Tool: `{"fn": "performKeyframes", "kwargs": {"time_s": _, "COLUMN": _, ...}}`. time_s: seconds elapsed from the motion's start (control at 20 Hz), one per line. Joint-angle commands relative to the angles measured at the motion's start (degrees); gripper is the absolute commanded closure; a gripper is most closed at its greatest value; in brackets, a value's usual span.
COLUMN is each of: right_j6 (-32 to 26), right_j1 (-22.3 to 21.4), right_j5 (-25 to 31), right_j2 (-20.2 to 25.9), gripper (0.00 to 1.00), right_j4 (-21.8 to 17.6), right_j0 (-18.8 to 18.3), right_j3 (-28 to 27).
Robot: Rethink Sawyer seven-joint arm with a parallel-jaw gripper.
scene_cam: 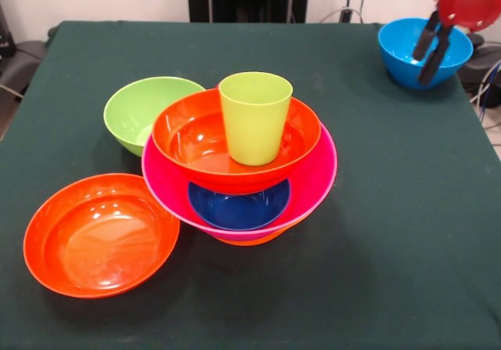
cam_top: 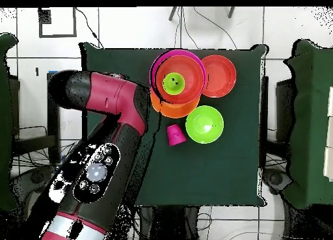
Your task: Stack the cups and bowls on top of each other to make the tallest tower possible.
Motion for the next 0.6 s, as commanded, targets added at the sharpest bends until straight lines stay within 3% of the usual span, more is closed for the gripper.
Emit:
{"fn": "performKeyframes", "kwargs": {"time_s": 0.05, "right_j6": 3.68, "right_j1": 2.9, "right_j5": -5.24, "right_j2": 4.27, "gripper": 0.0, "right_j4": -3.94, "right_j0": 0.32, "right_j3": 8.5}}
{"fn": "performKeyframes", "kwargs": {"time_s": 0.25, "right_j6": -1.45, "right_j1": 2.09, "right_j5": -5.44, "right_j2": 6.58, "gripper": 0.0, "right_j4": -4.94, "right_j0": -0.65, "right_j3": 10.5}}
{"fn": "performKeyframes", "kwargs": {"time_s": 0.6, "right_j6": -1.45, "right_j1": 1.98, "right_j5": -4.47, "right_j2": 6.6, "gripper": 0.0, "right_j4": -4.77, "right_j0": -0.14, "right_j3": 11.06}}
